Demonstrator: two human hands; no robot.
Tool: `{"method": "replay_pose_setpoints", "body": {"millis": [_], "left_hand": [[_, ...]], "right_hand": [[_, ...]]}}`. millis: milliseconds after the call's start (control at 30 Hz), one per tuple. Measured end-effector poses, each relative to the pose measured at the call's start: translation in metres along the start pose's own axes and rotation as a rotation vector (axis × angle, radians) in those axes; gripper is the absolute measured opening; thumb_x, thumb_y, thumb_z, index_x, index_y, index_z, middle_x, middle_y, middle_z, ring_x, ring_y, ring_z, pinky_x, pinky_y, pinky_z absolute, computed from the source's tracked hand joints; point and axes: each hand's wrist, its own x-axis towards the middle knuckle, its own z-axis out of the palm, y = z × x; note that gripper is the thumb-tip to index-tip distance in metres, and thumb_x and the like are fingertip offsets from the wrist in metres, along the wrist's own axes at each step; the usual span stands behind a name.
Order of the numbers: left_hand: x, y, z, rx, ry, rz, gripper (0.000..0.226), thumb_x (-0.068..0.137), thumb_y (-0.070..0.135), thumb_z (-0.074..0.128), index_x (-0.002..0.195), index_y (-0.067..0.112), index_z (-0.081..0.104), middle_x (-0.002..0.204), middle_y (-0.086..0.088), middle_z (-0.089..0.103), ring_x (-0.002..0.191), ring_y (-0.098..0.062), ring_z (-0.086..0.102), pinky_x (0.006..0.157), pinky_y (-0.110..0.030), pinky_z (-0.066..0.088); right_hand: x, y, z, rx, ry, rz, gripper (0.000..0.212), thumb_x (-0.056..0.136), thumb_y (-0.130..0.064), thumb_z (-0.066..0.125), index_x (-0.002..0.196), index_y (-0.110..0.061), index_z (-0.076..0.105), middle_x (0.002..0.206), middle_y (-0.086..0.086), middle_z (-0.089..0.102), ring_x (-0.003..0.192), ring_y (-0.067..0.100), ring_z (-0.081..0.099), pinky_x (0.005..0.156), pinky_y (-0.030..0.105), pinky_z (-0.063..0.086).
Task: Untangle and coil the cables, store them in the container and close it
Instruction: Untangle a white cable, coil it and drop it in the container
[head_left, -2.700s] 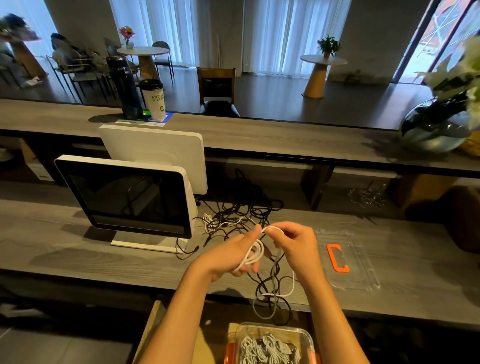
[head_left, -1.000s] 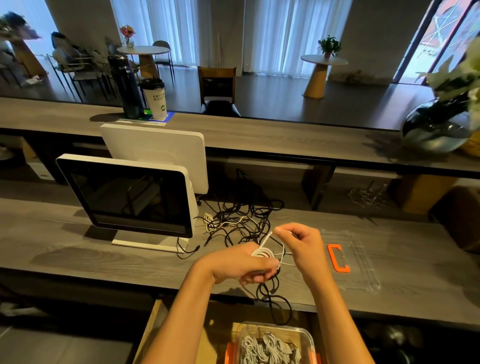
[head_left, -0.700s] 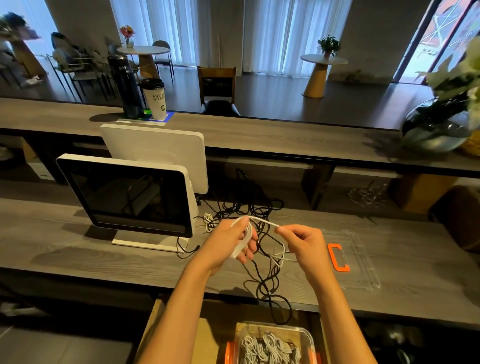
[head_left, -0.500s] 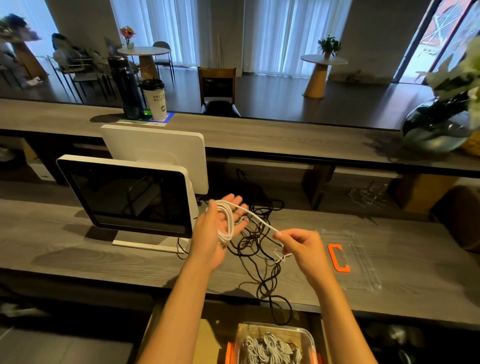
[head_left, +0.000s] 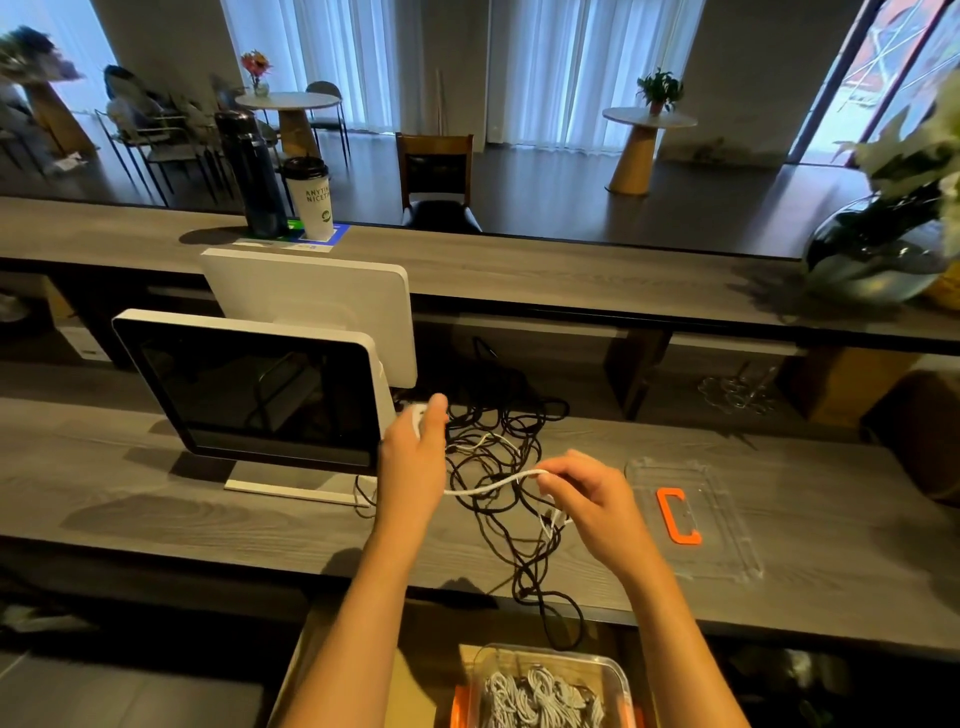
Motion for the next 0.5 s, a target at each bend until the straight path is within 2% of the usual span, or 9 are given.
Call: {"method": "replay_pose_setpoints", "body": {"millis": [67, 133, 233, 300, 333, 400, 433, 500], "left_hand": [[-0.002, 0.004, 0.004, 0.191, -0.152, -0.01, 0.056, 0.102, 0.049, 0.038, 0.096, -0.001, 0.064, 0.072, -0.005, 0.053, 0.065, -0.014, 0.05, 0.06, -0.028, 0.039], [-0.007, 0.008, 0.007, 0.33, -0.393, -0.024, 0.067, 0.097, 0.06, 0.03, 0.093, 0.004, 0.066, 0.074, -0.005, 0.058, 0.068, -0.016, 0.053, 0.066, -0.031, 0.042], [-0.019, 0.007, 0.008, 0.292, -0.721, -0.071, 0.079, 0.084, 0.079, 0.015, 0.079, 0.016, 0.062, 0.07, 0.002, 0.058, 0.064, -0.014, 0.052, 0.066, -0.029, 0.044], [-0.023, 0.003, 0.009, 0.232, -0.89, -0.08, 0.089, 0.081, 0.086, 0.02, 0.089, 0.011, 0.067, 0.074, 0.0, 0.058, 0.062, -0.013, 0.048, 0.056, -0.024, 0.041], [-0.023, 0.004, 0.011, 0.22, -0.954, -0.083, 0.081, 0.087, 0.08, 0.031, 0.094, 0.008, 0.067, 0.075, -0.001, 0.057, 0.06, -0.011, 0.047, 0.052, -0.021, 0.038], [-0.024, 0.005, 0.014, 0.21, -1.031, -0.05, 0.047, 0.097, 0.054, 0.052, 0.093, 0.009, 0.066, 0.072, 0.0, 0.055, 0.055, -0.008, 0.045, 0.048, -0.019, 0.036], [-0.023, 0.007, 0.015, 0.188, -1.059, -0.036, 0.036, 0.098, 0.044, 0.055, 0.091, 0.011, 0.065, 0.07, 0.001, 0.055, 0.054, -0.007, 0.045, 0.047, -0.019, 0.035], [-0.023, 0.007, 0.013, 0.096, -1.107, -0.055, 0.032, 0.101, 0.039, 0.05, 0.089, 0.014, 0.064, 0.066, 0.004, 0.053, 0.052, -0.008, 0.043, 0.046, -0.02, 0.035]], "right_hand": [[0.0, -0.007, 0.003, 0.026, 0.023, -0.036, 0.02, 0.096, -0.013, 0.061, 0.095, -0.028, 0.074, 0.078, -0.017, 0.066, 0.069, 0.006, 0.06, 0.061, 0.018, 0.048], [0.0, -0.011, 0.005, 0.069, 0.053, -0.037, 0.021, 0.096, -0.011, 0.06, 0.095, -0.026, 0.074, 0.075, -0.014, 0.067, 0.062, 0.004, 0.059, 0.056, 0.018, 0.047], [0.002, -0.012, 0.008, 0.109, 0.109, -0.01, 0.018, 0.095, -0.009, 0.062, 0.095, -0.022, 0.075, 0.072, -0.013, 0.069, 0.061, 0.004, 0.059, 0.055, 0.015, 0.045], [0.003, -0.012, 0.009, 0.122, 0.169, -0.002, 0.018, 0.092, -0.007, 0.066, 0.094, -0.022, 0.075, 0.08, -0.014, 0.073, 0.071, 0.003, 0.065, 0.061, 0.015, 0.049], [0.003, -0.011, 0.009, 0.129, 0.19, 0.003, 0.018, 0.091, -0.007, 0.068, 0.093, -0.023, 0.075, 0.083, -0.013, 0.074, 0.075, 0.004, 0.067, 0.065, 0.015, 0.051], [0.004, -0.01, 0.008, 0.13, 0.207, 0.017, 0.017, 0.088, -0.006, 0.07, 0.092, -0.022, 0.076, 0.086, -0.01, 0.075, 0.08, 0.005, 0.069, 0.07, 0.017, 0.053], [0.004, -0.009, 0.008, 0.123, 0.21, 0.026, 0.015, 0.087, -0.008, 0.072, 0.091, -0.022, 0.076, 0.086, -0.009, 0.076, 0.081, 0.006, 0.069, 0.071, 0.018, 0.054], [0.005, -0.007, 0.005, 0.11, 0.215, 0.046, 0.012, 0.086, -0.012, 0.074, 0.088, -0.023, 0.077, 0.082, -0.008, 0.076, 0.078, 0.008, 0.069, 0.07, 0.02, 0.055]]}}
